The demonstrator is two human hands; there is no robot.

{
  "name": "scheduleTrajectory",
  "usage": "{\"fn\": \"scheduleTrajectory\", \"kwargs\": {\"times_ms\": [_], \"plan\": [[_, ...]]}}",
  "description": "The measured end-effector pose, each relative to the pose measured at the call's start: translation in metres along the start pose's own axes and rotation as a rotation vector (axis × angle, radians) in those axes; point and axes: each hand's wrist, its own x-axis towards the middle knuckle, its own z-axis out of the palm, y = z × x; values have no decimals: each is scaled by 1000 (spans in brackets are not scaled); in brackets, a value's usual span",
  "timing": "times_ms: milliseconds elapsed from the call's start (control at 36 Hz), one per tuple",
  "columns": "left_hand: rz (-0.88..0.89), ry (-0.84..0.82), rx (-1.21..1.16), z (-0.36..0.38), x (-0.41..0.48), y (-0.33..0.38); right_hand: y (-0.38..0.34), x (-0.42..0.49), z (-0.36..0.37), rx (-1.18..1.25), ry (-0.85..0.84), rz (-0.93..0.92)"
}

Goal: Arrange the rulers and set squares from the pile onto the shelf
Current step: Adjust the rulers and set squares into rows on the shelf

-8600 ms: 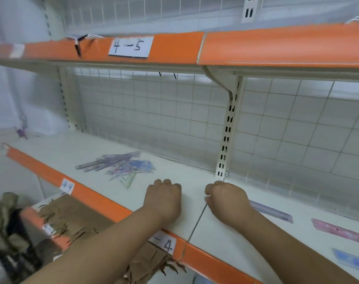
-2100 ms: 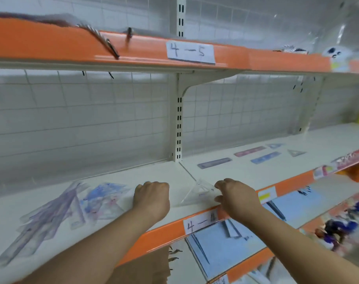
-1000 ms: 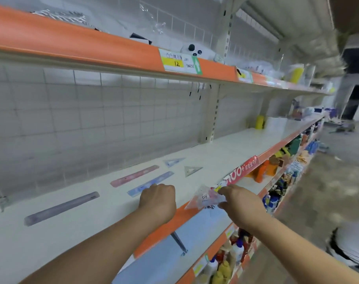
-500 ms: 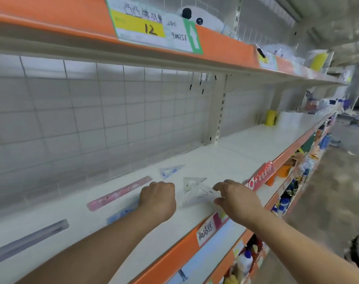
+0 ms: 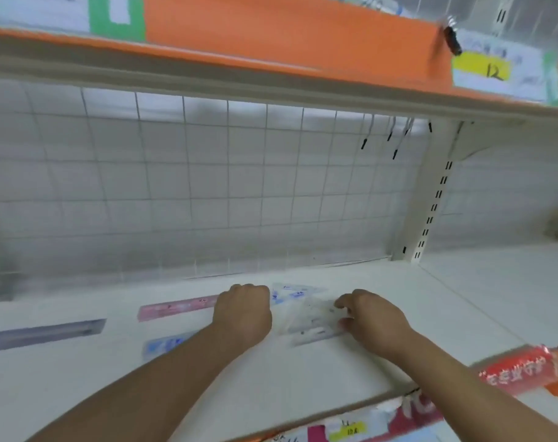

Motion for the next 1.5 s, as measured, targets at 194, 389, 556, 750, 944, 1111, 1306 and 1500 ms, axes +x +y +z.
{"fn": "scheduleTrajectory", "kwargs": {"times_ms": [194, 389, 556, 750, 944, 1111, 1306, 1500], "plan": [[-150, -16, -3, 9, -7, 23, 31, 19, 8, 27, -93, -155], [-204, -40, 51, 11, -20, 38, 36, 29, 17, 86, -141, -231], [-248, -23, 68, 7, -28, 35, 33, 34, 19, 128, -177, -261], [-264, -32, 93, 6, -29, 35, 35, 35, 18, 143, -191, -250], [-273, -39, 83, 7, -25, 37, 33, 32, 16, 99, -166, -235], [-268, -41, 84, 8, -26, 38, 32, 31, 12, 80, -191, -219], [-281, -33, 98, 6, -30, 34, 15, 22, 4, -19, -44, -275], [-342, -2, 63, -2, -47, 21, -38, 10, 1, -76, 84, -471]]}}
